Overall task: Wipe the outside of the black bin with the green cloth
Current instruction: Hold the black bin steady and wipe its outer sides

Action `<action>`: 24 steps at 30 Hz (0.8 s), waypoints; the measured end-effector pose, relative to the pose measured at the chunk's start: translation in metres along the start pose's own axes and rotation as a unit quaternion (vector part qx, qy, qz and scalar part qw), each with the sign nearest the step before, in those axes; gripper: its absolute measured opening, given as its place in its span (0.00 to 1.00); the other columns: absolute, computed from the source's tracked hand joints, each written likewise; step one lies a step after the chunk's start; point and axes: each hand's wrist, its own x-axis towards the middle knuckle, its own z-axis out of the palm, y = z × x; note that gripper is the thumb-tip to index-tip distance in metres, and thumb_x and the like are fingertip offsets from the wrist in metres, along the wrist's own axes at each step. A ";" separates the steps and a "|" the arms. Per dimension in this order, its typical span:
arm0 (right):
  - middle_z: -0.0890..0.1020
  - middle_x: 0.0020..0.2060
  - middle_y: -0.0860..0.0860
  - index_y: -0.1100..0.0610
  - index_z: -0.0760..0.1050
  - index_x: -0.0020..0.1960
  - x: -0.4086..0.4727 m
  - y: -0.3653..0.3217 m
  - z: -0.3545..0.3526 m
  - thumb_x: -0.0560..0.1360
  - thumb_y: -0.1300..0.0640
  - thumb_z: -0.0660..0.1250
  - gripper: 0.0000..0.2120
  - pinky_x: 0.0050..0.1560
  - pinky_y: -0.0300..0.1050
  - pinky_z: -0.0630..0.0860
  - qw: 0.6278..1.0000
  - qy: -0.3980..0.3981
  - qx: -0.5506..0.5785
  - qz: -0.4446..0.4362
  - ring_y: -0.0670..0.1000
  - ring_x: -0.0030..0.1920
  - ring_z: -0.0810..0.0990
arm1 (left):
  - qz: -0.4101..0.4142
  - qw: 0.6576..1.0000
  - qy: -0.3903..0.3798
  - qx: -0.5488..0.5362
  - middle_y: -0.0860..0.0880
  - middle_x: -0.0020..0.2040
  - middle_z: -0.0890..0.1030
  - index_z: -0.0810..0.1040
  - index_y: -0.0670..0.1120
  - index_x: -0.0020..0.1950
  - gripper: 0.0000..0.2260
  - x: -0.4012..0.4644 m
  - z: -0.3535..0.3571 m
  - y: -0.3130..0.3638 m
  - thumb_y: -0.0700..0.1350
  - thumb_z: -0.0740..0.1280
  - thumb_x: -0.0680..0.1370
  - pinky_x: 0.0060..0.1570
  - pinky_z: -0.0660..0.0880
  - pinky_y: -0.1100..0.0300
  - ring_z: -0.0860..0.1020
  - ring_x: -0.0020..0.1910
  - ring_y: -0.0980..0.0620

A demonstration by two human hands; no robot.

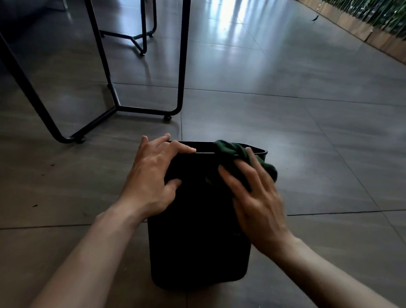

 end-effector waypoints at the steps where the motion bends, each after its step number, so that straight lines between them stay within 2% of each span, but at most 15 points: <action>1: 0.70 0.75 0.59 0.55 0.71 0.77 -0.003 -0.003 0.003 0.85 0.59 0.56 0.21 0.70 0.63 0.73 1.000 -0.001 -0.004 -0.007 0.62 0.83 0.57 | 0.000 1.000 0.001 0.004 0.59 0.61 0.69 0.75 0.57 0.65 0.28 0.001 0.000 0.000 0.34 0.73 0.69 0.76 0.36 0.59 0.57 0.79 0.55; 3: 0.72 0.73 0.58 0.55 0.71 0.77 -0.028 -0.014 0.018 0.86 0.60 0.56 0.20 0.65 0.59 0.75 0.993 -0.040 -0.017 -0.113 0.62 0.82 0.58 | -0.001 1.000 0.006 0.011 0.57 0.61 0.70 0.75 0.56 0.65 0.28 0.002 0.000 0.000 0.34 0.73 0.69 0.76 0.36 0.59 0.58 0.79 0.54; 5: 0.75 0.69 0.55 0.53 0.73 0.75 -0.068 -0.022 0.033 0.87 0.60 0.56 0.18 0.64 0.52 0.74 0.955 -0.116 -0.028 -0.270 0.62 0.82 0.58 | -0.002 1.000 0.007 0.013 0.58 0.60 0.69 0.75 0.56 0.65 0.28 0.001 0.001 0.001 0.35 0.73 0.69 0.76 0.35 0.59 0.58 0.79 0.53; 7: 0.79 0.66 0.51 0.51 0.76 0.71 -0.094 -0.022 0.034 0.86 0.59 0.60 0.16 0.66 0.50 0.75 0.913 -0.168 -0.043 -0.368 0.61 0.83 0.56 | -0.001 1.000 0.005 0.012 0.58 0.61 0.70 0.75 0.57 0.64 0.28 -0.001 0.001 0.002 0.35 0.73 0.69 0.76 0.35 0.60 0.58 0.79 0.53; 9: 0.80 0.65 0.52 0.50 0.77 0.70 -0.089 -0.013 0.027 0.85 0.60 0.63 0.15 0.66 0.51 0.76 0.922 -0.168 -0.025 -0.349 0.61 0.83 0.57 | -0.006 1.000 0.007 0.011 0.55 0.63 0.72 0.74 0.57 0.64 0.28 -0.002 0.001 0.002 0.35 0.73 0.69 0.75 0.34 0.62 0.58 0.79 0.53; 10: 0.79 0.66 0.54 0.51 0.77 0.70 -0.076 -0.008 0.023 0.84 0.61 0.63 0.16 0.66 0.53 0.76 0.944 -0.148 0.000 -0.296 0.61 0.82 0.60 | -0.010 1.000 0.009 0.015 0.52 0.66 0.73 0.74 0.57 0.65 0.28 -0.001 0.000 0.001 0.36 0.73 0.70 0.74 0.34 0.63 0.57 0.79 0.53; 12: 0.77 0.69 0.58 0.53 0.77 0.70 -0.037 0.003 0.012 0.83 0.64 0.64 0.18 0.69 0.58 0.75 0.987 -0.060 0.054 -0.137 0.62 0.81 0.62 | -0.015 1.000 0.007 0.025 0.47 0.70 0.72 0.73 0.57 0.65 0.28 0.000 -0.002 0.000 0.36 0.74 0.70 0.73 0.33 0.64 0.57 0.79 0.52; 14: 0.73 0.71 0.58 0.55 0.77 0.72 0.006 0.013 0.001 0.82 0.65 0.63 0.19 0.72 0.61 0.74 0.996 0.034 0.084 0.008 0.61 0.81 0.62 | -0.015 1.000 0.003 0.023 0.47 0.69 0.72 0.74 0.56 0.65 0.28 0.001 -0.002 0.003 0.36 0.74 0.70 0.75 0.34 0.61 0.58 0.79 0.51; 16: 0.71 0.73 0.58 0.55 0.76 0.73 0.026 0.013 -0.002 0.84 0.63 0.59 0.19 0.74 0.62 0.72 0.994 0.062 0.078 0.045 0.61 0.82 0.60 | -0.016 1.000 0.002 0.024 0.49 0.67 0.74 0.74 0.56 0.64 0.27 0.002 -0.003 0.006 0.36 0.74 0.69 0.77 0.35 0.57 0.60 0.78 0.50; 18: 0.73 0.72 0.60 0.57 0.76 0.73 0.010 0.008 0.005 0.85 0.63 0.60 0.18 0.75 0.59 0.70 0.997 0.035 0.062 -0.020 0.61 0.82 0.59 | -0.017 0.999 0.007 0.029 0.49 0.67 0.74 0.74 0.55 0.65 0.28 0.003 -0.002 0.005 0.35 0.74 0.69 0.76 0.35 0.58 0.60 0.78 0.51; 20: 0.76 0.69 0.60 0.57 0.76 0.72 -0.032 -0.001 0.019 0.85 0.63 0.60 0.17 0.73 0.55 0.71 0.988 -0.028 0.050 -0.140 0.61 0.82 0.60 | -0.017 0.999 0.014 0.030 0.52 0.65 0.72 0.75 0.55 0.65 0.28 0.003 -0.002 0.004 0.35 0.74 0.69 0.75 0.34 0.60 0.59 0.78 0.51; 22: 0.78 0.66 0.57 0.55 0.77 0.69 -0.083 -0.009 0.032 0.87 0.61 0.59 0.14 0.68 0.52 0.73 0.958 -0.112 0.018 -0.263 0.61 0.82 0.59 | -0.012 1.000 0.014 0.024 0.57 0.61 0.69 0.75 0.56 0.64 0.28 0.002 0.000 0.004 0.35 0.73 0.69 0.75 0.33 0.61 0.57 0.79 0.53; 24: 0.80 0.64 0.53 0.54 0.81 0.65 -0.111 -0.008 0.032 0.86 0.59 0.63 0.11 0.65 0.50 0.77 0.928 -0.168 -0.009 -0.334 0.60 0.83 0.56 | -0.007 1.000 0.010 0.018 0.58 0.60 0.68 0.75 0.56 0.64 0.27 0.000 0.002 0.006 0.34 0.73 0.69 0.75 0.33 0.61 0.57 0.79 0.54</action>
